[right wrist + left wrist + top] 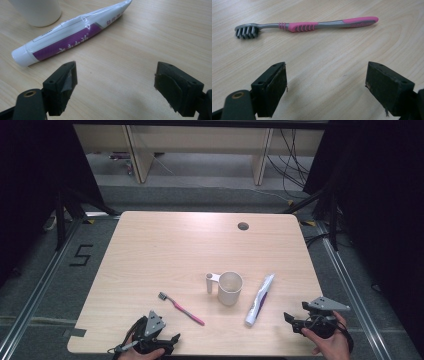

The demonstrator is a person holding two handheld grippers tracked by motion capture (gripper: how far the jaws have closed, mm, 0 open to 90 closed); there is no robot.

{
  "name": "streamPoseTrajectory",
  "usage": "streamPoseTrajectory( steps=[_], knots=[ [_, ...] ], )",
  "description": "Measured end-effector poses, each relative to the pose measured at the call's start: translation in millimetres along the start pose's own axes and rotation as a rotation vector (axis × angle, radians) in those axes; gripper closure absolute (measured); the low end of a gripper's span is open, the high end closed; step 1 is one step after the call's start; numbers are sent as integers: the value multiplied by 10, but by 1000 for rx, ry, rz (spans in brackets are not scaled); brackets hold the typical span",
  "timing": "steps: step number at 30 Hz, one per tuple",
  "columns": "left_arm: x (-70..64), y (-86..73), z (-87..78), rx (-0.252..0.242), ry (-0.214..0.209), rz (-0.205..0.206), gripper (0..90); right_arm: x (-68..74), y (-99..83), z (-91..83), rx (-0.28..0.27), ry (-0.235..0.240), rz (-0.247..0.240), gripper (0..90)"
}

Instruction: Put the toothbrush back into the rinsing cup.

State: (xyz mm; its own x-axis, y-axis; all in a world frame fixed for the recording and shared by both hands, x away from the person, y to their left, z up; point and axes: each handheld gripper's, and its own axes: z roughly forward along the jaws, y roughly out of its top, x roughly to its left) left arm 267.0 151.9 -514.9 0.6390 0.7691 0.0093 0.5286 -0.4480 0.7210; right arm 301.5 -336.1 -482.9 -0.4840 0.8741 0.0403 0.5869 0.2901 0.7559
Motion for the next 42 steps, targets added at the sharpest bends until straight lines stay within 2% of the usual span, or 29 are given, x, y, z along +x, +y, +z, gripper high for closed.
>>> streamPoseTrajectory(
  steps=[5, 7, 10, 11, 13, 18, 19, 21, 22, 25, 27, 29, 30, 32, 33, 34, 35, 36, 38, 39, 40, 42],
  knots=[
    [-9, 5, 6, -11, -3, -20, 173, 16, 6, -2, 6, 6, -6, 207],
    [-4, 9, 12, -13, 1, -26, 173, 14, 11, -12, -9, -15, -28, 209],
    [-22, 15, 19, -10, -5, -35, 173, 6, 4, 6, 4, -4, -28, 209],
    [-28, 20, 23, -14, -13, -41, 173, 11, 2, 17, 10, 20, -11, 209],
    [-30, 30, 18, -6, -10, -43, 177, 1, 2, 14, 1, 7, -25, 209],
    [-40, 83, 12, -27, -12, -48, 203, 3, -7, 33, 4, 17, -22, 209],
    [-44, 93, 12, -42, -15, -60, 217, 4, -6, 31, 3, 20, -21, 209],
    [-34, 114, 0, -42, 1, -56, 242, 6, -8, 30, 4, 21, -17, 209],
    [-33, 123, -7, -50, -9, -60, 242, 29, -13, 29, 15, 32, 17, 209],
    [-40, 162, -14, -84, -2, -78, 275, 15, -19, 30, 5, 30, 2, 209],
    [-44, 192, -20, -98, -2, -69, 303, 12, -21, 34, 5, 29, 0, 209],
    [-69, 229, -4, -112, -14, -81, 384, 20, -25, 36, 17, 43, 5, 210],
    [-91, 262, 23, -126, -29, -61, 408, 18, -27, 33, 23, 40, -13, 211],
    [-103, 278, 29, -125, -34, -47, 444, 28, -29, 30, 27, 46, -4, 211],
    [-119, 290, 44, -136, -35, -42, 472, 5, -30, 36, 8, 34, -38, 212],
    [-149, 322, 70, -147, -50, -9, 583, 27, -41, 11, 19, 37, -1, 212],
    [-149, 322, 70, -147, -50, -9, 633, 27, -41, 11, 19, 37, -1, 212],
    [-171, 339, 79, -151, -39, 4, 633, 12, -42, 7, 15, 39, -16, 213],
    [-193, 375, 109, -148, -47, 44, 713, -8, -47, 9, 6, 29, -34, 213],
    [-208, 389, 129, -149, -49, 52, 756, 30, -55, 4, 19, 39, 24, 214],
    [-228, 414, 178, -146, -67, 62, 832, -8, -47, 15, 9, 31, -33, 215],
    [-234, 440, 224, -142, -74, 71, 859, -7, -48, 25, 6, 36, -33, 218]
  ],
)
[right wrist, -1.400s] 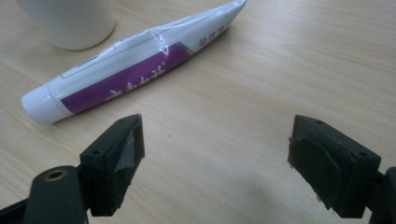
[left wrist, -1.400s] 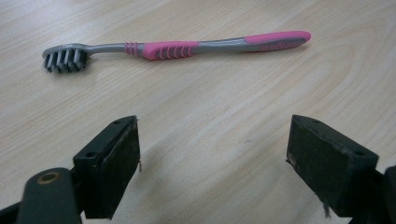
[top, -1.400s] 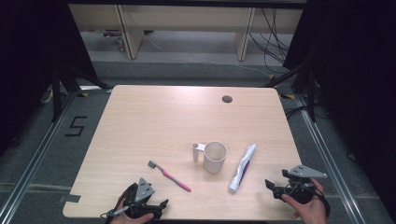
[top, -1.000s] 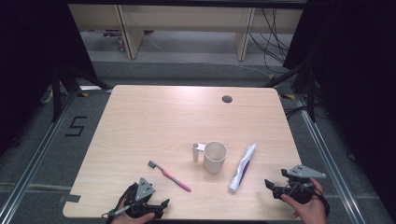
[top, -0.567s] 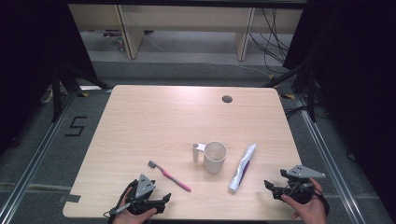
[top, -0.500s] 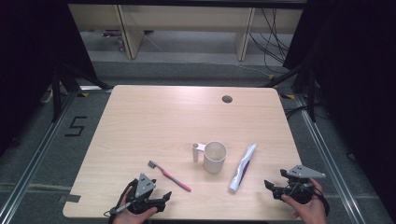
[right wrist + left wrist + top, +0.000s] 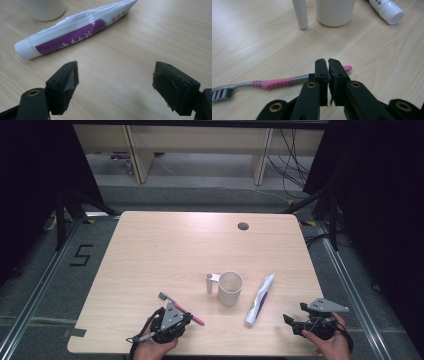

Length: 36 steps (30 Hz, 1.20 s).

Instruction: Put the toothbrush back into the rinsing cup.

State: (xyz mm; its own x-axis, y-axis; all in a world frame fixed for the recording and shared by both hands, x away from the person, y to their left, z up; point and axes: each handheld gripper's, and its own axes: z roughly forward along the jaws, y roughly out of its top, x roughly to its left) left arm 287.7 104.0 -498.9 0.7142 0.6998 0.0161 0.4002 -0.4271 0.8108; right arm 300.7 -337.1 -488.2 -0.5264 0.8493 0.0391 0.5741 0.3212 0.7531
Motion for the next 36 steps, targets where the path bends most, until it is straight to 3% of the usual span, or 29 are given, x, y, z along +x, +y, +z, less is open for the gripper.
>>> streamPoseTrajectory(
  steps=[11, 13, 14, 26, 27, 30, 32, 36],
  knots=[
    [-11, 99, 215, 10, -23, 18, 892, 36, 1, -11, 10, -13, -14, 219],
    [-9, 107, 217, 25, -17, 29, 892, 31, -1, -16, 6, -17, -19, 220],
    [-13, 109, 244, 10, -28, 13, 892, 31, -5, -19, 18, -3, 6, 219],
    [18, 109, 332, 39, -33, 12, 887, 20, 1, -7, 11, -12, -18, 220],
    [18, 109, 332, 39, -33, 12, 886, 44, -2, -5, 21, 0, 13, 219],
    [9, 94, 380, 39, -37, 5, 885, 27, -2, 10, 21, 8, -9, 220],
    [0, 92, 381, 53, -44, 10, 885, 42, -4, 4, 24, 6, 10, 219],
    [-11, 81, 388, 58, -47, 14, 885, 30, -4, 8, 22, 7, 2, 219]
  ],
)
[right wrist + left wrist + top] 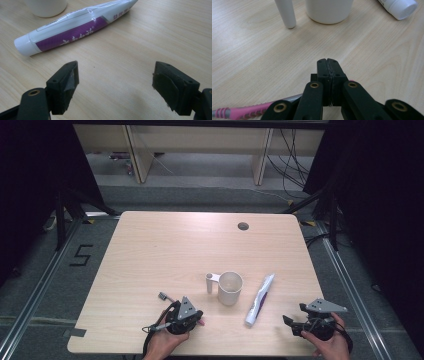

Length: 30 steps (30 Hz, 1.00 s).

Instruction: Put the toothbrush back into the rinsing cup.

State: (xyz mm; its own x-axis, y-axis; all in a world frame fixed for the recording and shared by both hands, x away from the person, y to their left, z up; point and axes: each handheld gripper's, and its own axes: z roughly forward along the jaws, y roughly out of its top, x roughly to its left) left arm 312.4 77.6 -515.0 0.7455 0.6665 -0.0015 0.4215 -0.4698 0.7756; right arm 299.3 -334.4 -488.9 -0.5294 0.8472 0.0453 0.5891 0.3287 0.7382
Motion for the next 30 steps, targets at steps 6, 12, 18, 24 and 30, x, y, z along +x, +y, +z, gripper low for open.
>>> streamPoseTrajectory(
  steps=[6, 12, 18, 24, 30],
  knots=[
    [-48, -26, 3, 30, -18, 14, 883, 37, -2, -10, 8, 6, 19, 219],
    [-113, -73, -73, 50, -35, 34, 874, 4, -2, -14, 0, -9, -20, 220],
    [-114, -203, -248, 63, -10, 34, 860, 5, 0, -16, -3, -16, -30, 220],
    [-57, -279, -399, 66, 21, 24, 854, 2, -3, -7, 0, -8, -25, 219],
    [-1, -361, -503, 88, 38, 21, 843, 24, -2, -12, 7, -2, 1, 219]
  ],
)
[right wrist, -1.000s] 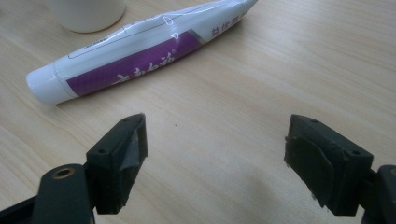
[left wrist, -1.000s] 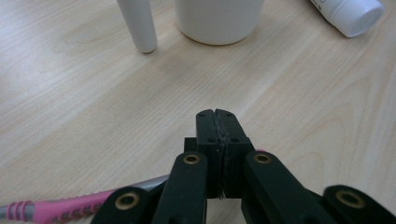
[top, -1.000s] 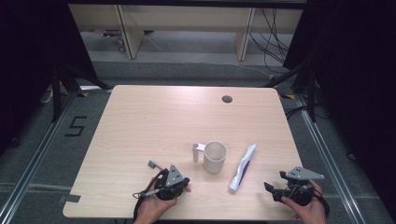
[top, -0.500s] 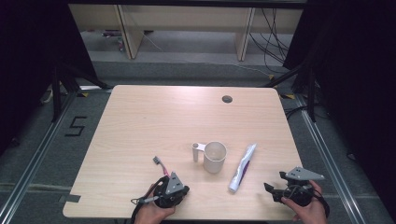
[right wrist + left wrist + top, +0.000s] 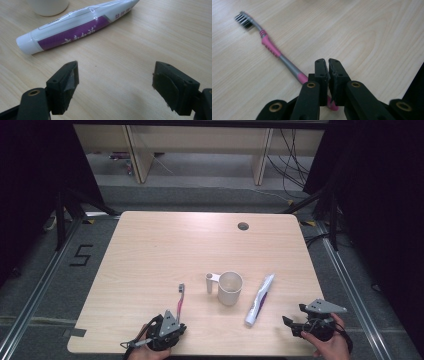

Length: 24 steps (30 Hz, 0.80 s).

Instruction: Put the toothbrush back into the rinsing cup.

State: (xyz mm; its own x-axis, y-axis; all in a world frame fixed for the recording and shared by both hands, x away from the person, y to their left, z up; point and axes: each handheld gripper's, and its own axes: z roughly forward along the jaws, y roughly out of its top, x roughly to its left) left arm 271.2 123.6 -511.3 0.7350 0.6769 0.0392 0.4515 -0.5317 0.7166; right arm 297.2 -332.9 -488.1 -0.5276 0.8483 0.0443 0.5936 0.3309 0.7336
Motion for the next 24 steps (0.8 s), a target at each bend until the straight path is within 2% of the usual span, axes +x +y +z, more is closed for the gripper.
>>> streamPoseTrajectory(
  steps=[3, 4, 6, 9, 10, 11, 12, 13, 14, 15, 16, 17, 18, 19, 20, 21, 22, 23, 24],
  knots=[
    [17, -18, -18, -8, 6, -10, 843, -3, -1, 1, 2, 0, 1, 219],
    [41, -24, -39, 4, 20, -8, 844, 15, -1, 1, 3, 9, 18, 219],
    [57, -30, -47, 6, 15, -4, 845, 10, -1, 7, 2, 6, 10, 219],
    [90, -52, -46, 15, 31, -18, 845, 13, -2, 3, 4, 9, 17, 220],
    [106, -58, -51, 19, 31, -14, 841, -15, 3, 0, -7, -3, -19, 219],
    [109, -61, -58, 16, 24, -24, 841, -15, 3, 0, -7, -3, -19, 219],
    [125, -59, -66, 18, 32, -20, 837, 12, -1, 3, 3, 9, 19, 220],
    [132, -50, -76, 15, 26, -23, 837, 12, -1, 3, 3, 9, 19, 220],
    [155, -20, -98, 9, 31, -23, 820, -15, 1, 1, -6, -1, -20, 219],
    [155, -20, -98, 9, 31, -23, 804, -15, 1, 1, -6, -1, -20, 219],
    [177, 3, -108, 8, 40, -26, 804, 2, 0, 1, -3, 5, 4, 219],
    [204, 33, -112, 10, 31, -36, 781, 9, -1, 3, 4, 6, 17, 219],
    [234, 67, -103, 14, 36, -53, 766, 5, -2, 6, 6, 4, 15, 219],
    [277, 105, -101, 36, 35, -54, 744, -21, -2, 14, 1, 8, -7, 219],
    [320, 146, -86, 71, 32, -59, 708, -15, -3, 11, 6, 9, -1, 219],
    [353, 184, -52, 96, 29, -71, 676, -20, -2, 6, -3, -1, -17, 219],
    [419, 261, -1, 141, 44, -72, 638, -21, -1, 5, -3, -1, -17, 219],
    [419, 261, -1, 141, 44, -72, 612, -21, -1, 5, -3, -1, -17, 219],
    [471, 339, 53, 199, 44, -65, 594, -26, -2, 4, -3, -16, -29, 219]
  ],
)
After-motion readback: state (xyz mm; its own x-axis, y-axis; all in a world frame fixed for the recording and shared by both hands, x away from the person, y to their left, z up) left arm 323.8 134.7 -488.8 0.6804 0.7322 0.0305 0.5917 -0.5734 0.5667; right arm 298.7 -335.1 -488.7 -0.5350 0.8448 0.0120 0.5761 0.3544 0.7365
